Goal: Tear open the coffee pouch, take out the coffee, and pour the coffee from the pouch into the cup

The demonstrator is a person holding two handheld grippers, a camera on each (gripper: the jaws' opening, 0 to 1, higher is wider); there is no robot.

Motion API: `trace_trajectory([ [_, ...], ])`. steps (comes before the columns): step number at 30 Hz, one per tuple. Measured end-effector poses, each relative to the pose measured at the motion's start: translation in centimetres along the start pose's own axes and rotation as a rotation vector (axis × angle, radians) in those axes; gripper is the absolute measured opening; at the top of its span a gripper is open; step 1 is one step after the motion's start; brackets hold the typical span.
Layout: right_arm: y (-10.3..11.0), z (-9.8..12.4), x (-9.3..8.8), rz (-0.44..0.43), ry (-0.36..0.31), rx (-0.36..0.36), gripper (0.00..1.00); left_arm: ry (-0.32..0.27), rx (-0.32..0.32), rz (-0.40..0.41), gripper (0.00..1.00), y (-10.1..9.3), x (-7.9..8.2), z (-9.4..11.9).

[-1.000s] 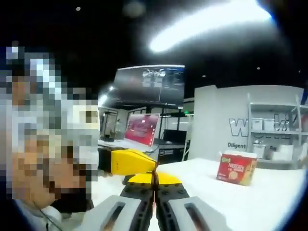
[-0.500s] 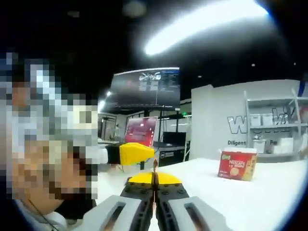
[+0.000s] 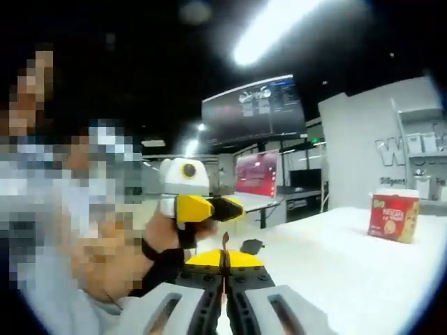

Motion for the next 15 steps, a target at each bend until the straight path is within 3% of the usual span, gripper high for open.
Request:
trace_trajectory([
  [4, 0.3, 0.0, 0.2, 0.034, 0.022, -0.015, 0.00, 0.073, -0.020, -0.052, 0.13, -0.9, -0.7, -0.3],
  [15, 0.8, 0.2, 0.0, 0.066, 0.057, -0.002, 0.00, 0.113, -0.100, -0.053, 0.05, -2.0, -1.7, -0.7],
])
Point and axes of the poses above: the point that each gripper's makers call its tool centre point, and the gripper's own axes: z roughly backward along the fingers, y roughly to its left, x roughly out of its top, the point moved 6 cm from there along z, roughly backward along the fingers, and after that the axes turned 3 degrees about -z, right-handed, at the moved point
